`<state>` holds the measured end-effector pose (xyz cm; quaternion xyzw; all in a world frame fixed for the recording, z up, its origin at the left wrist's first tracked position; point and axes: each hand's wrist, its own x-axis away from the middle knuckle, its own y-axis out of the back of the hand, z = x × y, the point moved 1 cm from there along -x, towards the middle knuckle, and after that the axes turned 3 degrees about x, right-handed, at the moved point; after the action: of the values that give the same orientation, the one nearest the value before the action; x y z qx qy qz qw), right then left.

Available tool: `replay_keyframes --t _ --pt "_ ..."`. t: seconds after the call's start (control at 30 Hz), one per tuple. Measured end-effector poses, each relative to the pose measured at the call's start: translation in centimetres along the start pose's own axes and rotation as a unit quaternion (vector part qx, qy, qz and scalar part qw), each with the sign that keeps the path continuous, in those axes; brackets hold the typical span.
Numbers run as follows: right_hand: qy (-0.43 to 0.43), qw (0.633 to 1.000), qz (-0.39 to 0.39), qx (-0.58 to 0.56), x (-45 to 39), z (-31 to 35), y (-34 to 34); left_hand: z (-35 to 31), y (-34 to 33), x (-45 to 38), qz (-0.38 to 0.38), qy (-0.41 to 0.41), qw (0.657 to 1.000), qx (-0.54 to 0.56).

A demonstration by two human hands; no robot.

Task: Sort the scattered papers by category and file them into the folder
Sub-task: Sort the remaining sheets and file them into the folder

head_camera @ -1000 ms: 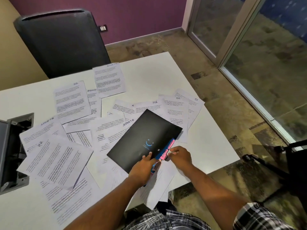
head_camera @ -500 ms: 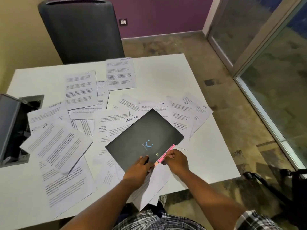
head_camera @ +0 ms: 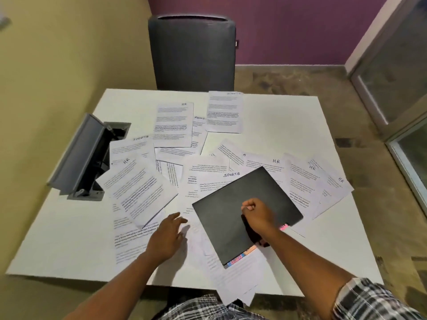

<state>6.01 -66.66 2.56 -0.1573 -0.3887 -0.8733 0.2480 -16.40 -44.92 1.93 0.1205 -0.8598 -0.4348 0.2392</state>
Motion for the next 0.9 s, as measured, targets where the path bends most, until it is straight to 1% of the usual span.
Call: replay_keyframes --t 0.07,0.2,0.3,0.37,0.53,0.7,0.77,0.83,0.9 --pt "0.008 1.000 0.008 0.015 -1.4 2.1 -0.9 2.5 1.9 -0.9 -0.029 0.012 0.999 0.018" --pt "0.012 0.999 0.025 0.030 -4.5 7.1 -2.6 8.7 4.8 -4.3 -0.044 0.047 0.997 0.045" --pt "0.014 0.999 0.040 0.029 -6.4 11.5 -3.9 13.0 7.1 -7.4 -0.054 0.056 0.997 0.026" --pt "-0.006 0.999 0.041 -0.002 -7.9 14.1 -5.2 15.6 8.4 -9.1 -0.038 0.059 0.997 0.015" --pt "-0.038 0.999 0.019 0.012 -12.5 19.4 -8.5 19.6 11.4 -12.4 0.025 0.073 0.997 -0.021" --pt "-0.036 0.997 -0.022 0.070 -17.7 22.9 -12.1 21.9 12.1 -14.2 0.100 0.074 0.989 -0.085" --pt "-0.053 0.993 -0.030 0.096 -19.5 24.0 -13.3 22.6 11.6 -14.5 0.100 0.065 0.988 -0.100" --pt "-0.094 0.988 -0.031 0.118 -20.9 24.5 -14.3 22.8 11.1 -14.4 0.079 0.050 0.989 -0.116" --pt "-0.133 0.980 -0.032 0.143 -21.7 25.2 -15.3 22.9 10.9 -14.4 0.072 0.052 0.989 -0.121"
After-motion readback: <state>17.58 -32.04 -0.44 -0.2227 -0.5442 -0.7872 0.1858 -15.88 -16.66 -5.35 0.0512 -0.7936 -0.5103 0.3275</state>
